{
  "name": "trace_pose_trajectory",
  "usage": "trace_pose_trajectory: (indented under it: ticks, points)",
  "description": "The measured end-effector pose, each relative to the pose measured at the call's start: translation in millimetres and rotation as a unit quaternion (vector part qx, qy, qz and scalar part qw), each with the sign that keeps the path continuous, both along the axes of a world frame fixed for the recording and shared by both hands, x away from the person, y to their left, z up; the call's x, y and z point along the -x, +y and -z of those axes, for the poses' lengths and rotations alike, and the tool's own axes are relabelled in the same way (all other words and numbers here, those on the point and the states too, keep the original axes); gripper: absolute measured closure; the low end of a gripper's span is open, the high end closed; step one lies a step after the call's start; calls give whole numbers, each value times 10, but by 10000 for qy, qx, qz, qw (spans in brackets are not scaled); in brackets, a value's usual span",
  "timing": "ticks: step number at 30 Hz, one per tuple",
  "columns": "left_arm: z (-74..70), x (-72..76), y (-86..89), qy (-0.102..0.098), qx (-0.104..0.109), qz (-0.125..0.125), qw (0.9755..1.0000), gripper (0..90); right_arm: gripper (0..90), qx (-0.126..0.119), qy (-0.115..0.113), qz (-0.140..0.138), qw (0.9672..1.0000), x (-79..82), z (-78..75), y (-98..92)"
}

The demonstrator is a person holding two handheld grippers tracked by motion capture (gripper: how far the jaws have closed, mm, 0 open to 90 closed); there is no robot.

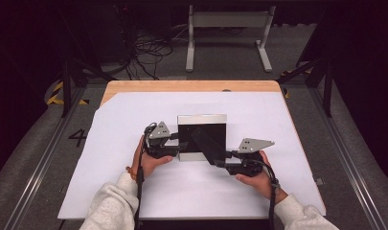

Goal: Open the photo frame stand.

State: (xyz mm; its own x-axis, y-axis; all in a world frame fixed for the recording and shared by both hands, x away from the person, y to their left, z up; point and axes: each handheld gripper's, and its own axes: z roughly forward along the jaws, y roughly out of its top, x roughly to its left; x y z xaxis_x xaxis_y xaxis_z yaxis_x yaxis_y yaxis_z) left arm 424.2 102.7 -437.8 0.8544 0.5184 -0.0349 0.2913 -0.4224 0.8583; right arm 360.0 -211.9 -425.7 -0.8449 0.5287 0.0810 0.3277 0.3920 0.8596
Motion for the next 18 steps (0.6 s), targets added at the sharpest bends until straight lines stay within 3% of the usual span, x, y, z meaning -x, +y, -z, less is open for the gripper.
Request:
trace_pose_trajectory:
  ticks: [18]
  points:
    - [-53, 64, 44, -106, -10, 104, 9999, 607, 590, 551, -54, -222, 9982, 64, 1, 46]
